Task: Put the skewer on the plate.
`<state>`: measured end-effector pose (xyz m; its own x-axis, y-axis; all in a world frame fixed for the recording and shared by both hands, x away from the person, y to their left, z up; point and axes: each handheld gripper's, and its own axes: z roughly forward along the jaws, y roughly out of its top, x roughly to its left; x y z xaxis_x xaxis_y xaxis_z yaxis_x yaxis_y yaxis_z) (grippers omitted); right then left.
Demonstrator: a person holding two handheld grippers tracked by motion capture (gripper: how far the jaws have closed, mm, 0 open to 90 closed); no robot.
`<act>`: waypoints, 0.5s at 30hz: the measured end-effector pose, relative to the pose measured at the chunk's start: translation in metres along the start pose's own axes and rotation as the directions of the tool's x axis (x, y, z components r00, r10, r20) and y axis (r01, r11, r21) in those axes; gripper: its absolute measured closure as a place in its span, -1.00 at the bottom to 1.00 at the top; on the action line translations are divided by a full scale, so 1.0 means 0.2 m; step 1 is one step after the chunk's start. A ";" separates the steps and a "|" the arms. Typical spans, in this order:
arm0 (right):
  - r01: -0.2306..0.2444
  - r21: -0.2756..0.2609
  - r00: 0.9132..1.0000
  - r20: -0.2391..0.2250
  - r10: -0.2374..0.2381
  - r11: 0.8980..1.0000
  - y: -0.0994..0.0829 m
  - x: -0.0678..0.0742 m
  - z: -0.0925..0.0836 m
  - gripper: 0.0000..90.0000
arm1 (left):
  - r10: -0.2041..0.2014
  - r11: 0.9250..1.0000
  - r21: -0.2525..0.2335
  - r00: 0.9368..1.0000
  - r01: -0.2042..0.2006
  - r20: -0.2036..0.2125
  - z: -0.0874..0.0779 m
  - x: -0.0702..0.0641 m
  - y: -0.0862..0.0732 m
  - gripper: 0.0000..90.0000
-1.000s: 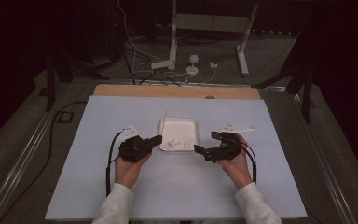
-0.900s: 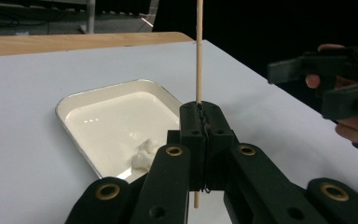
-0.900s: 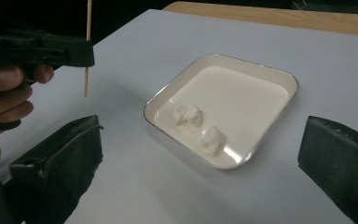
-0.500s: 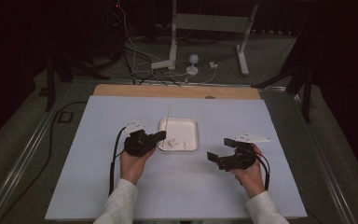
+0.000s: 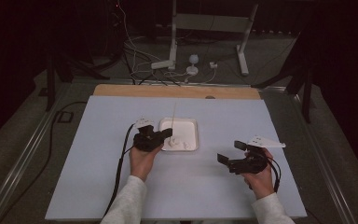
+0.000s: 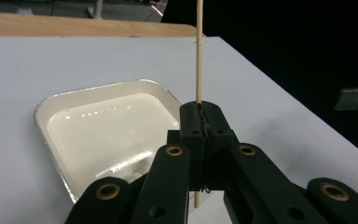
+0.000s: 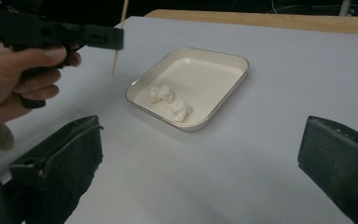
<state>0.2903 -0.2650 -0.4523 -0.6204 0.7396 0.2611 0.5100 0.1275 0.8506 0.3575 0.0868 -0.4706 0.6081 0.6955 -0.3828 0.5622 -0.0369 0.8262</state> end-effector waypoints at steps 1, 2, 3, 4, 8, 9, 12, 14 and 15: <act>0.002 0.000 1.000 0.002 -0.002 1.000 0.00 0.00 0.00 -1.00 | -0.002 1.000 0.003 1.000 0.002 -0.001 0.01 0.00 0.00 1.00; 0.004 0.001 1.000 0.005 -0.004 1.000 0.00 0.00 0.00 -1.00 | -0.002 1.000 0.003 1.000 0.002 -0.001 0.01 0.00 0.00 1.00; 0.008 0.002 1.000 0.007 -0.008 1.000 0.00 0.00 0.00 -1.00 | -0.010 1.000 0.009 1.000 0.010 -0.005 0.03 0.00 0.00 1.00; 0.009 0.002 1.000 0.010 -0.009 1.000 0.00 0.00 0.00 -1.00 | -0.014 1.000 0.011 1.000 0.014 -0.007 0.04 0.00 0.00 1.00; 0.010 -0.005 1.000 0.014 -0.010 1.000 0.00 0.00 -0.01 -1.00 | -0.032 0.999 0.013 0.999 0.032 -0.015 0.07 0.01 -0.01 1.00; 0.010 -0.008 1.000 0.015 -0.010 1.000 0.00 0.00 -0.02 -1.00 | -0.034 0.999 0.015 0.999 0.034 -0.016 0.07 0.01 -0.01 1.00; 0.013 -0.012 1.000 0.020 -0.013 1.000 0.01 0.00 -0.02 -1.00 | -0.046 0.999 0.017 0.999 0.046 -0.025 0.09 0.02 -0.01 1.00; 0.010 -0.016 1.000 0.022 -0.010 1.000 0.01 0.00 -0.03 -1.00 | -0.054 0.998 0.019 0.998 0.055 -0.030 0.10 0.02 -0.02 1.00; 0.007 -0.018 1.000 0.022 -0.007 1.000 0.01 0.00 -0.03 -1.00 | -0.058 0.998 0.021 0.998 0.058 -0.033 0.11 0.02 -0.02 1.00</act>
<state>0.2883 -0.2690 -0.4488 -0.6109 0.7527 0.2454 0.4948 0.1211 0.8605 0.3702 0.0743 -0.4849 0.5557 0.7198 -0.4160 0.6085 -0.0112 0.7935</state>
